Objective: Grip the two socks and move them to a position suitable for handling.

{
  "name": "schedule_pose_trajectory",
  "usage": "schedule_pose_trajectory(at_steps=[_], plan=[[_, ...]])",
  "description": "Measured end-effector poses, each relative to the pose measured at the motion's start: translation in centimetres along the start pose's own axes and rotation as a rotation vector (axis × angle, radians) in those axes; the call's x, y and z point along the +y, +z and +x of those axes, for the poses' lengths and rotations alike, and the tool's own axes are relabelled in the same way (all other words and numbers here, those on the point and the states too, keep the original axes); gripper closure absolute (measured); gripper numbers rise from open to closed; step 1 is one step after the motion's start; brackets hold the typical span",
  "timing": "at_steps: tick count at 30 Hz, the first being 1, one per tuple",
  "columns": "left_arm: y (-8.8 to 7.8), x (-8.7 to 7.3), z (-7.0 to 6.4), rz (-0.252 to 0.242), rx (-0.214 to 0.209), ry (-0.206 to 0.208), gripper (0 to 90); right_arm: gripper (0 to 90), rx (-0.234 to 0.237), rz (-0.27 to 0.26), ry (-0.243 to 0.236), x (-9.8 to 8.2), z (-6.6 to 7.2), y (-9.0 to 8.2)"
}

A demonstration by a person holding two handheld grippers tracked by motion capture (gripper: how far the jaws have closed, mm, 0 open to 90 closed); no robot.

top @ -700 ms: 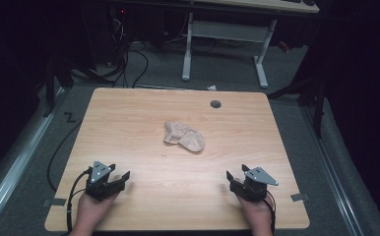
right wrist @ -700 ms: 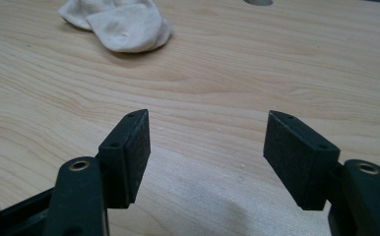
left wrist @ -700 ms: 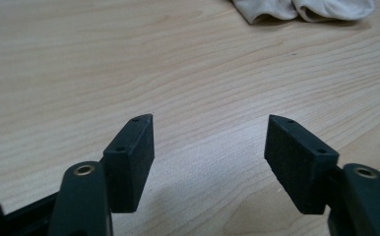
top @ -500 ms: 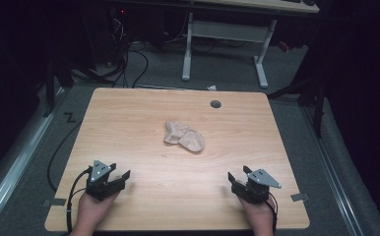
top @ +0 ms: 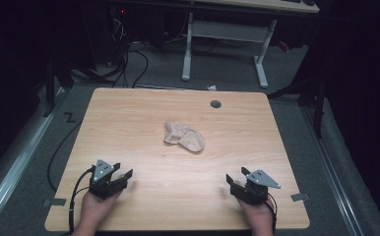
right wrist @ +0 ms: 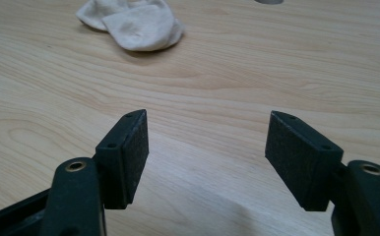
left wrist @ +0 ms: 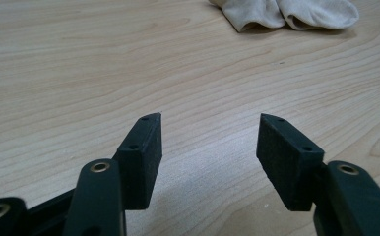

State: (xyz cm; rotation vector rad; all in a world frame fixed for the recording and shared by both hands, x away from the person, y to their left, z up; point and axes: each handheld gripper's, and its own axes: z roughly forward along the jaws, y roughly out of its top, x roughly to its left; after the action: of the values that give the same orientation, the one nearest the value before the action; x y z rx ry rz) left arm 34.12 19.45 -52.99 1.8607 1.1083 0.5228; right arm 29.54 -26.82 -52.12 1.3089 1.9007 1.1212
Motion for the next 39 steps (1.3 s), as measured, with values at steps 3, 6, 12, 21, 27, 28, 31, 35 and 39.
schedule_pose_trajectory(at_steps=[3,6,12,21,27,28,31,35,39], plan=[[-0.1,-0.1,0.1,-0.011,-0.017,-0.006,42.9,34.8,0.024,0.005,-0.021,0.8,1.2,0.4],[-0.1,-0.1,0.0,-0.019,-0.025,0.013,42.9,35.4,0.03,0.016,-0.046,1.5,1.8,1.1],[0.1,-0.1,-0.7,0.001,-0.03,0.09,46.6,37.6,0.084,0.057,-0.017,3.9,2.9,4.8],[0.0,0.0,-0.9,0.011,-0.028,0.104,48.5,36.4,0.072,0.083,-0.025,5.9,3.4,7.1],[-0.6,0.3,-0.4,-0.007,-0.051,0.041,49.8,38.6,0.077,0.075,-0.047,6.6,3.8,7.8],[-0.6,0.2,-0.3,-0.01,-0.052,0.036,49.7,38.6,0.081,0.086,-0.05,6.9,3.9,8.2],[-0.5,0.2,-0.4,-0.014,-0.054,0.047,50.5,38.6,0.088,0.089,-0.045,7.2,4.0,8.6],[-0.5,0.1,-0.5,-0.026,-0.059,0.062,51.2,40.7,0.091,0.089,-0.042,7.6,4.0,9.5],[-0.5,0.2,-0.4,-0.019,-0.055,0.058,48.9,41.8,0.082,0.108,-0.031,8.2,3.7,11.1]])
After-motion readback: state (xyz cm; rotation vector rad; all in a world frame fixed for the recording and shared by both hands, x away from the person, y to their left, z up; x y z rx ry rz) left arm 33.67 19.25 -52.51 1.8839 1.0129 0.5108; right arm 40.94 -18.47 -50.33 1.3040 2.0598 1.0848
